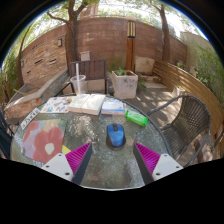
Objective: Arrange mouse
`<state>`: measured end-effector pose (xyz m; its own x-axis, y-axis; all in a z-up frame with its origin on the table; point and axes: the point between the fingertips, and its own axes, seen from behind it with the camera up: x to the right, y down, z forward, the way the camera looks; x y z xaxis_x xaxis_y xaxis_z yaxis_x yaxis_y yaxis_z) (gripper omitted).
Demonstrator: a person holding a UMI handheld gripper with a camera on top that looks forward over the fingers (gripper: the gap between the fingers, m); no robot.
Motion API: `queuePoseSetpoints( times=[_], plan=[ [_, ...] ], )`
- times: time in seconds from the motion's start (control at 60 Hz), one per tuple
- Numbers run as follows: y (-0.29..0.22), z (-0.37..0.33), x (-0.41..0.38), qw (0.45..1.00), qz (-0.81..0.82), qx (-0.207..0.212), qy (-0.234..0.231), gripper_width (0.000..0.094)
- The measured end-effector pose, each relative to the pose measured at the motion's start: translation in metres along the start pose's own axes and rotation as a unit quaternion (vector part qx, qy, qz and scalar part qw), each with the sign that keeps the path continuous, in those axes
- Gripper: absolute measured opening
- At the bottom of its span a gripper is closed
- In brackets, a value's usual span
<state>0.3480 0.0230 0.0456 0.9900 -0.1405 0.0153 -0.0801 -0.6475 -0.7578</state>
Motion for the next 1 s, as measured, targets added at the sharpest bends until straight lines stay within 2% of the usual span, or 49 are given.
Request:
queuePoseSetpoints(
  times=[0.2, 0.317, 0.35, 0.433, 0.55, 0.633, 0.7, 0.833, 0.917, 1.0],
  plan=[
    [-0.014, 0.086, 0.008, 1.000, -0.010, -0.008, -0.003, 0.0782],
    [-0.008, 0.102, 0.011, 1.000, -0.001, -0.022, -0.009, 0.0569],
    [-0.012, 0.103, 0.011, 1.000, -0.005, -0.012, -0.009, 0.0519],
    [-0.012, 0.103, 0.010, 1.000, -0.023, -0.008, -0.018, 0.0457],
    [-0.011, 0.099, 0.015, 0.999, -0.033, -0.009, -0.006, 0.0368],
    [-0.019, 0.090, 0.023, 1.000, -0.028, -0.005, 0.012, 0.0351],
    [-0.041, 0.072, 0.028, 0.999, -0.022, 0.019, 0.028, 0.0352],
    [-0.128, 0.009, 0.010, 0.994, 0.011, 0.104, 0.039, 0.0350],
    [-0.179, -0.033, -0.028, 0.987, 0.021, 0.160, 0.022, 0.0351],
    [-0.201, -0.061, -0.091, 0.982, 0.022, 0.189, -0.016, 0.0349]
  ],
)
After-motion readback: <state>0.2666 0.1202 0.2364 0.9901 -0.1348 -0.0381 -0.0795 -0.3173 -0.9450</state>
